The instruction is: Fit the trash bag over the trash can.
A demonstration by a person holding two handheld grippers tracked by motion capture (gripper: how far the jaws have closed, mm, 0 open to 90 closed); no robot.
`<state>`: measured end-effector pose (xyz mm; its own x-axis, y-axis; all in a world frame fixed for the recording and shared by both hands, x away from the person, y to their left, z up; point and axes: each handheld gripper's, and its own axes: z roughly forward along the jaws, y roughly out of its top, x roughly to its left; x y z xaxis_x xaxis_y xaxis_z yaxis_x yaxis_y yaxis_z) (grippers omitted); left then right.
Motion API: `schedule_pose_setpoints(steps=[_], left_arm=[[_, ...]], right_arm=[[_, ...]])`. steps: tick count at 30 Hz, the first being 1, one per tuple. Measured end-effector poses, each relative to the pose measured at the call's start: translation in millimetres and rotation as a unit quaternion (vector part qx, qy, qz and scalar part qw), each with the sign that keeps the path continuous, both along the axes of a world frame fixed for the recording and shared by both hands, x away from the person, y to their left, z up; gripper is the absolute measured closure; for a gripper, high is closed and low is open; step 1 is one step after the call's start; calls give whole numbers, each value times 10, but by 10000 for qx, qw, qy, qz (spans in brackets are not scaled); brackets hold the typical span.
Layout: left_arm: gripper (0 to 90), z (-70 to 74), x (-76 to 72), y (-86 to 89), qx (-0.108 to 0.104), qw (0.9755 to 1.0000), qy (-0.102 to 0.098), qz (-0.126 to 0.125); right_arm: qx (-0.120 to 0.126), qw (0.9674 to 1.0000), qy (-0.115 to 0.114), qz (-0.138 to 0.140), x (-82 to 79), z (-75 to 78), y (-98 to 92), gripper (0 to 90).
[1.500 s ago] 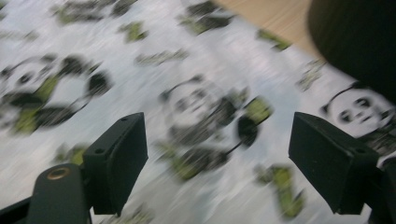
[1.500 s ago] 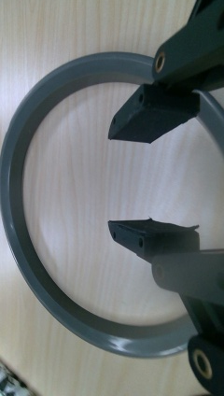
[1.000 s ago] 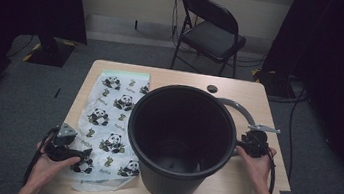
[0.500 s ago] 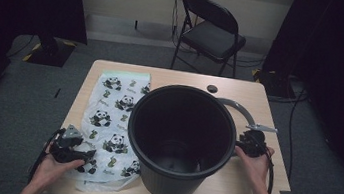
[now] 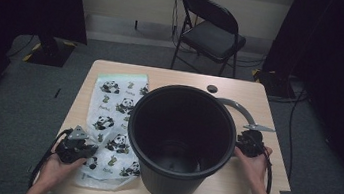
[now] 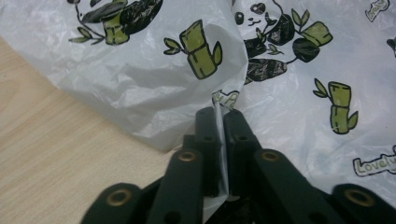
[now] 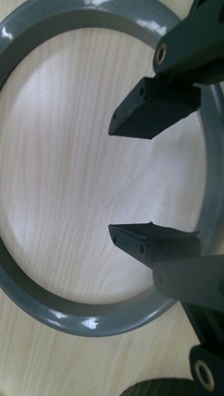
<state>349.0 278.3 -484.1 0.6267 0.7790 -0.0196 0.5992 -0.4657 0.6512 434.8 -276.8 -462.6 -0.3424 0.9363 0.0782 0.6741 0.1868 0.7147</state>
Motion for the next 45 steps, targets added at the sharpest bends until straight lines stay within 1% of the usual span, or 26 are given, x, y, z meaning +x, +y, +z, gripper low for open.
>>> schedule_pose_setpoints(steps=[9,12,14,15,16,17,20,21,22,23,24,25,26,27,28,30,31,33,35,36,37,39,42,43,44,45], left_arm=[[894,0,21,21,-163,9997,137,81],[897,6,34,27,-269,9992,224,169],[897,13,39,36,-281,9993,186,178],[897,45,43,61,-451,9986,163,205],[897,45,43,61,-451,9986,163,205],[897,73,38,72,-549,9982,92,211],[897,155,14,48,-911,9956,31,209],[897,155,14,48,-911,9956,31,209],[898,203,18,13,-1076,9941,5,166],[898,203,18,13,-1076,9941,5,166],[898,239,25,-11,-1217,9924,-29,168],[898,273,32,-28,-1209,9925,-111,143],[898,331,40,-62,-1317,9910,-207,145],[897,331,40,-62,-1317,9910,-207,145],[898,402,49,-94,-1421,9893,-323,113],[897,438,57,-111,-1439,9889,-367,78],[897,480,67,-130,-1530,9873,-414,59],[897,550,90,-155,-1612,9856,-518,48],[897,627,127,-197,-1807,9817,-605,51],[896,627,127,-197,-1807,9817,-605,51],[896,655,145,-221,-1860,9805,-630,18],[896,690,172,-266,-2051,9767,-638,-31],[896,766,216,-370,-2107,9747,-732,-100],[896,766,216,-370,-2107,9747,-732,-100],[896,815,236,-415,-2163,9729,-807,-144],[896,815,236,-415,-2163,9729,-807,-144]], right_arm=[[55,9999,-24,123,1,12,52,453],[160,9997,-74,195,-7,30,59,450],[178,9996,-90,206,-10,36,61,449],[189,9995,-125,232,-15,52,63,448],[189,9995,-125,232,-15,52,63,448],[206,9994,-133,239,-15,56,64,447],[286,9990,-163,311,-19,68,79,433],[286,9990,-163,311,-19,68,79,433],[317,9987,-192,356,-15,85,99,416],[317,9987,-192,356,-15,85,99,416],[333,9985,-212,377,-13,91,105,405],[383,9983,-222,383,-12,100,115,388],[417,9981,-206,405,-9,110,133,371],[417,9981,-206,405,-9,110,133,371],[426,9979,-203,447,-13,126,149,357],[437,9978,-199,466,-14,135,153,356],[463,9975,-216,483,-18,154,153,356],[663,9962,-291,478,-26,238,130,325],[717,9958,-360,441,-34,284,116,312],[717,9958,-360,441,-34,284,116,312],[721,9957,-391,441,-36,295,112,308],[703,9957,-399,461,-42,306,122,302],[695,9951,-396,574,-36,330,179,295],[695,9951,-396,574,-36,330,179,295],[746,9941,-462,643,-41,375,202,290],[746,9941,-462,643,-41,375,202,290]])
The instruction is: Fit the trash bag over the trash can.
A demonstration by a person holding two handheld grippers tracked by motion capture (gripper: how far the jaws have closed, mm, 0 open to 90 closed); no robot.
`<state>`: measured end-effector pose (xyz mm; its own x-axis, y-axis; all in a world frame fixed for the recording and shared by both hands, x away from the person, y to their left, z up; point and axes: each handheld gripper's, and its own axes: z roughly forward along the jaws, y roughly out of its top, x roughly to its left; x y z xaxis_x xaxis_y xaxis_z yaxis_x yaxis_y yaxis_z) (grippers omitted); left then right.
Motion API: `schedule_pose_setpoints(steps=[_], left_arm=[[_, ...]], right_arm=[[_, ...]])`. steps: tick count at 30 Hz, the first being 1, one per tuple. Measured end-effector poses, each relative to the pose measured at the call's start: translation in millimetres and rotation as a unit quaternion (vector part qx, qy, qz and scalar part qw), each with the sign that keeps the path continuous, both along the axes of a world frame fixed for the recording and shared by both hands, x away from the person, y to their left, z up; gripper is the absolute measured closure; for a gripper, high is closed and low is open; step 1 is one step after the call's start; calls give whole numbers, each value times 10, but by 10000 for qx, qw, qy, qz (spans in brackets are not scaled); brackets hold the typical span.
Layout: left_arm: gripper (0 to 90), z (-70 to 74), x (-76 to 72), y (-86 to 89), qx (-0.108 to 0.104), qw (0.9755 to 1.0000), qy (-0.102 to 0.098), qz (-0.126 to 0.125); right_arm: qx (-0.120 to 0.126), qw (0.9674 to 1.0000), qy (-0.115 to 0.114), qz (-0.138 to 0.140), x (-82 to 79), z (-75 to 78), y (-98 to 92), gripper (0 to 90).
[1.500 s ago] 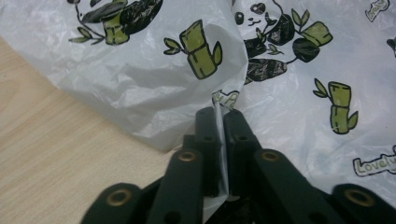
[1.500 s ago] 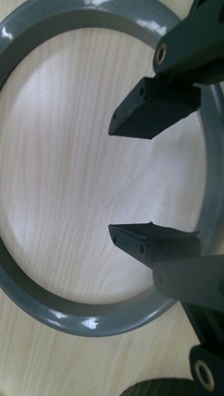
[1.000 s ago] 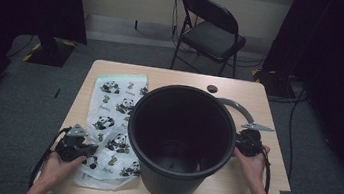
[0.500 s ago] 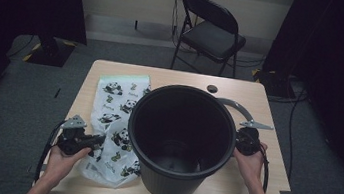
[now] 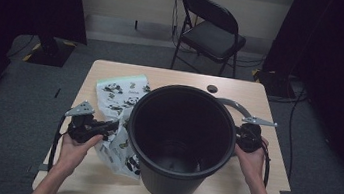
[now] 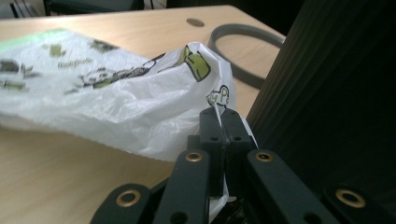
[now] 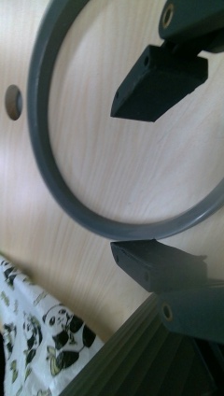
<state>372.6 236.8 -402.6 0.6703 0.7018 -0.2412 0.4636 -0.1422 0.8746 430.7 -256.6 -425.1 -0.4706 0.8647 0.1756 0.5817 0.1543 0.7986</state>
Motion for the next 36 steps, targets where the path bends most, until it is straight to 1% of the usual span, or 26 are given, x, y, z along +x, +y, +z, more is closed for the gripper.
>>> schedule_pose_setpoints(steps=[1,2,3,4,5,7,9,10,11,13,14,15,16,17,19,22,23,24,25,26,28,30,31,33,34,36], left_arm=[[896,42,16,-39,-103,9999,-85,-42],[896,42,16,-39,-103,9999,-85,-42],[895,62,32,-67,-282,9995,-118,-93],[895,62,32,-67,-282,9995,-118,-93],[895,58,36,-81,-448,9988,-118,-129],[895,59,26,-117,-373,9990,-215,-93],[895,68,25,-132,-454,9987,-222,-120],[895,99,27,-144,-506,9983,-274,-122],[895,99,27,-144,-506,9983,-274,-122],[895,159,36,-162,-576,9977,-342,-101],[895,191,44,-164,-588,9975,-364,-128],[894,226,51,-174,-604,9973,-395,-140],[894,291,59,-201,-653,9967,-444,-182],[893,291,59,-201,-653,9967,-444,-182],[893,373,73,-244,-666,9962,-518,-220],[893,472,99,-325,-663,9955,-628,-238],[892,536,114,-361,-694,9947,-704,-276],[892,536,114,-361,-694,9947,-704,-276],[891,616,123,-404,-693,9939,-819,-270],[891,616,123,-404,-693,9939,-819,-270],[891,707,139,-434,-725,9927,-922,-289],[891,794,153,-447,-743,9915,-1033,-277],[891,830,156,-449,-760,9911,-1063,-265],[891,942,164,-455,-851,9889,-1189,-247],[890,992,163,-463,-877,9884,-1215,-258],[887,1089,167,-470,-829,9874,-1295,-370]], right_arm=[[23,10000,-61,50,-15,46,27,288],[23,10000,-61,50,-15,46,27,288],[28,9999,-105,105,-27,74,49,288],[28,9999,-105,105,-27,74,49,288],[32,9998,-116,128,-33,86,62,288],[51,9997,-131,175,-40,105,84,288],[69,9996,-157,209,-39,129,97,288],[111,9995,-186,242,-34,161,105,286],[111,9995,-186,242,-34,161,105,286],[157,9993,-218,273,-33,195,115,285],[210,9991,-214,314,-33,211,121,284],[453,9981,-109,402,-34,234,126,282],[492,9979,-103,420,-40,245,131,282],[492,9979,-103,420,-40,245,131,282],[467,9978,-150,445,-55,284,151,282],[517,9974,-226,448,-56,364,152,282],[545,9971,-262,453,-46,424,151,283],[545,9971,-262,453,-46,424,151,283],[540,9970,-295,474,-34,485,150,314],[540,9970,-295,474,-34,485,150,314],[592,9963,-302,553,-24,538,149,325],[484,9966,-405,527,-27,621,168,323],[484,9966,-405,527,-27,621,168,323],[475,9964,-460,530,-27,680,177,321],[475,9962,-499,529,-26,710,179,321],[483,9960,-523,536,-10,765,169,320]])
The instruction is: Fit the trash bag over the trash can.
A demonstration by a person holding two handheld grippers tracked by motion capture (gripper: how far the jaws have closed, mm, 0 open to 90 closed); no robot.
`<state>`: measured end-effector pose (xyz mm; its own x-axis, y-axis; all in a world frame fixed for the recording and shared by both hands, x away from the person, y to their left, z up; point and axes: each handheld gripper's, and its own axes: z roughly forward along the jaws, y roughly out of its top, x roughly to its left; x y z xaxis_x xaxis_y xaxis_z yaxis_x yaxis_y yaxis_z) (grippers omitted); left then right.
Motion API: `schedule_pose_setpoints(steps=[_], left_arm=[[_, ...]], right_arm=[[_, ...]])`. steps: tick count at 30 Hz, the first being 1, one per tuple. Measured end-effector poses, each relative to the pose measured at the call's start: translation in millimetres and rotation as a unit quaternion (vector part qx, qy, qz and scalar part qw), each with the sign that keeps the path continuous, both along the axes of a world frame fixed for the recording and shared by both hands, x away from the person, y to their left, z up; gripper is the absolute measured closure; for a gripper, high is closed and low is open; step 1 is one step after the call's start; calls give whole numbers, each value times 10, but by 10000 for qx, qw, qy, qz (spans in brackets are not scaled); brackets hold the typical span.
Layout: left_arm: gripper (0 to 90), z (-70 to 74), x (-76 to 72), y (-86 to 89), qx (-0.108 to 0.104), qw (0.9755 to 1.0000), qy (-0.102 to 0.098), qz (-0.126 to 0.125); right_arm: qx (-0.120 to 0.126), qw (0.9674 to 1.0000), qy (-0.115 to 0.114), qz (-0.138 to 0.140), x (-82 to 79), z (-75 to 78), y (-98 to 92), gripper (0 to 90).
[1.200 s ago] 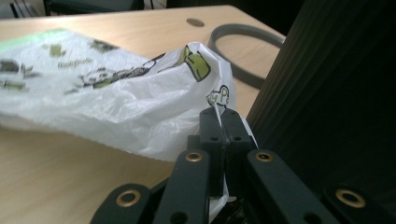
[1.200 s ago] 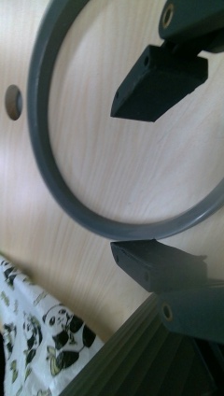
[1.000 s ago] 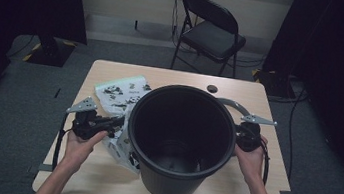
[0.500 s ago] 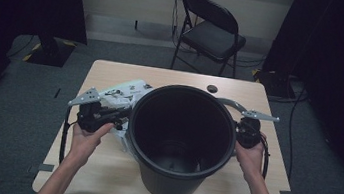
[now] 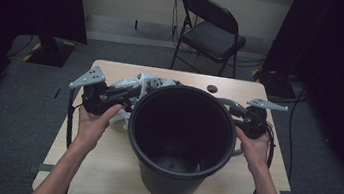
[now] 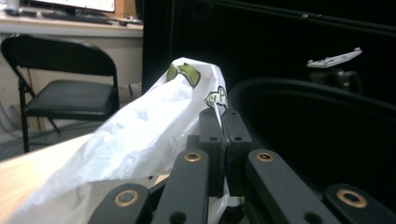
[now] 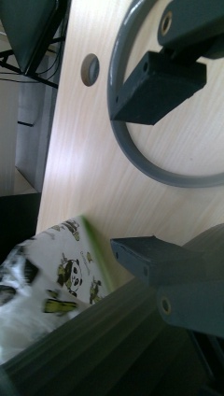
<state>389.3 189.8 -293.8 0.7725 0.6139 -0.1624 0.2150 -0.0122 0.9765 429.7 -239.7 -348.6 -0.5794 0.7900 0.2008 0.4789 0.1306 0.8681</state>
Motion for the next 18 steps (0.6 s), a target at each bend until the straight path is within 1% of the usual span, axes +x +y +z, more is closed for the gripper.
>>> schedule_pose_setpoints(steps=[1,2,3,4,5,6,7,8,9,10,11,12,13,14,15,16,18], left_arm=[[887,48,-7,-12,40,10000,-45,39],[887,94,-6,-13,14,10000,-77,22],[887,171,-4,-16,-86,9999,-140,14],[887,171,-4,-16,-86,9999,-140,14],[887,214,-5,-23,-119,9997,-206,8],[887,265,-13,-44,-181,9995,-246,-28],[887,297,-20,-57,-173,9994,-293,-47],[887,338,-33,-82,-201,9992,-341,-80],[887,391,-59,-107,-196,9988,-433,-89],[887,422,-78,-122,-252,9985,-477,-99],[887,476,-106,-144,-327,9978,-550,-149],[888,554,-151,-180,-285,9972,-667,-206],[888,554,-151,-180,-285,9972,-667,-206],[888,596,-179,-202,-286,9966,-728,-245],[888,674,-239,-234,-365,9951,-847,-352],[888,674,-239,-234,-365,9951,-847,-352],[888,760,-306,-287,-360,9937,-970,-439]], right_arm=[[-2,10000,-19,-40,11,26,-16,320],[-11,10000,-36,-74,24,52,-35,320],[-32,9998,-76,-156,40,110,-68,320],[-15,9998,-104,-174,44,133,-77,320],[-15,9998,-104,-174,44,133,-77,320],[42,9996,-187,-194,42,211,-92,320],[42,9996,-187,-194,42,211,-92,320],[39,9995,-221,-205,39,239,-90,320],[36,9994,-263,-204,31,278,-84,320],[40,9993,-315,-194,20,324,-76,321],[31,9992,-344,-182,12,352,-70,324],[167,9986,-476,-142,-31,421,-71,338],[167,9986,-476,-142,-31,421,-71,338],[204,9984,-513,-135,-42,437,-73,338],[196,9979,-602,-140,-77,478,-75,337],[196,9979,-602,-140,-77,478,-75,337],[235,9975,-653,-135,-104,513,-76,335]])
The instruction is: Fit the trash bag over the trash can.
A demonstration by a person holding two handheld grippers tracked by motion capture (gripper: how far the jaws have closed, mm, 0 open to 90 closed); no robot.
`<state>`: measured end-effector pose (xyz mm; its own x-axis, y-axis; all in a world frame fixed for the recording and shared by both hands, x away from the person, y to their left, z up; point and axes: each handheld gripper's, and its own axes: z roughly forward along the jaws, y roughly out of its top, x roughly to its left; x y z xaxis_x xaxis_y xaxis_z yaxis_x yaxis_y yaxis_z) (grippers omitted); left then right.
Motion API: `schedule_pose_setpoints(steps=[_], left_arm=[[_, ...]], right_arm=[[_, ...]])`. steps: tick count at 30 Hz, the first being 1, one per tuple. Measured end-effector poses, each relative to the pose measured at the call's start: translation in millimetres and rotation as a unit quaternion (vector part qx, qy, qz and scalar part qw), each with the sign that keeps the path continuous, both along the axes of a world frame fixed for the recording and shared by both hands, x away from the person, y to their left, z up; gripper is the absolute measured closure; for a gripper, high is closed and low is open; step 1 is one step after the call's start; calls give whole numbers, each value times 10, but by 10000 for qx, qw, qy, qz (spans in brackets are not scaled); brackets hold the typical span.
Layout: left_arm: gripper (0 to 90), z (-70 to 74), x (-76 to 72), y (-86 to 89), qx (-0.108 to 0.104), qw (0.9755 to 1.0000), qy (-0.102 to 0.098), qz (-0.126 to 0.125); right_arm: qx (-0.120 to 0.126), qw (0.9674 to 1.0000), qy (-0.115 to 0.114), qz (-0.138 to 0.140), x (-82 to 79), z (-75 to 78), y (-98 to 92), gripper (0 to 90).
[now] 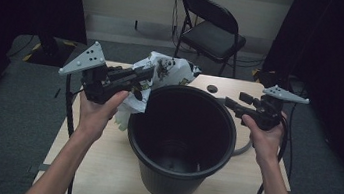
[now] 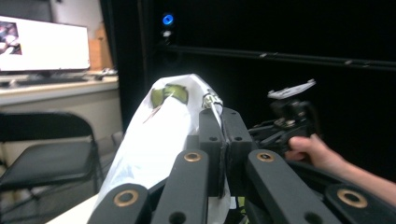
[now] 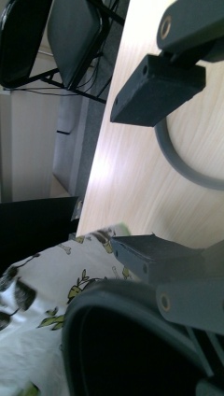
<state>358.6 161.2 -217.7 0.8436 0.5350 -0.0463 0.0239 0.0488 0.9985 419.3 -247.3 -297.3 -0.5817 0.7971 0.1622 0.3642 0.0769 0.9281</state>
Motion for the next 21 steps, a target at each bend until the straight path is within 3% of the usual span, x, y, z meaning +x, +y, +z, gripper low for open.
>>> schedule_pose_setpoints(steps=[3,5,11,15,17,20,21], left_arm=[[888,117,-68,-73,19,9998,-147,-125],[888,227,-121,-95,-166,9992,-287,-226],[888,448,-213,-174,-128,9980,-528,-323],[888,661,-348,-227,-155,9959,-799,-395],[888,783,-426,-249,-293,9942,-903,-510],[888,820,-505,-273,-296,9928,-1027,-534],[888,787,-554,-303,-189,9925,-1071,-567]], right_arm=[[-15,10000,-60,2,-28,64,10,334],[-7,9999,-134,33,-54,125,22,332],[11,9997,-227,101,-93,188,49,332],[315,9988,-293,222,-128,201,42,330],[301,9988,-285,256,-130,194,58,329],[294,9987,-308,277,-141,204,68,329],[325,9984,-344,294,-162,222,69,328]])
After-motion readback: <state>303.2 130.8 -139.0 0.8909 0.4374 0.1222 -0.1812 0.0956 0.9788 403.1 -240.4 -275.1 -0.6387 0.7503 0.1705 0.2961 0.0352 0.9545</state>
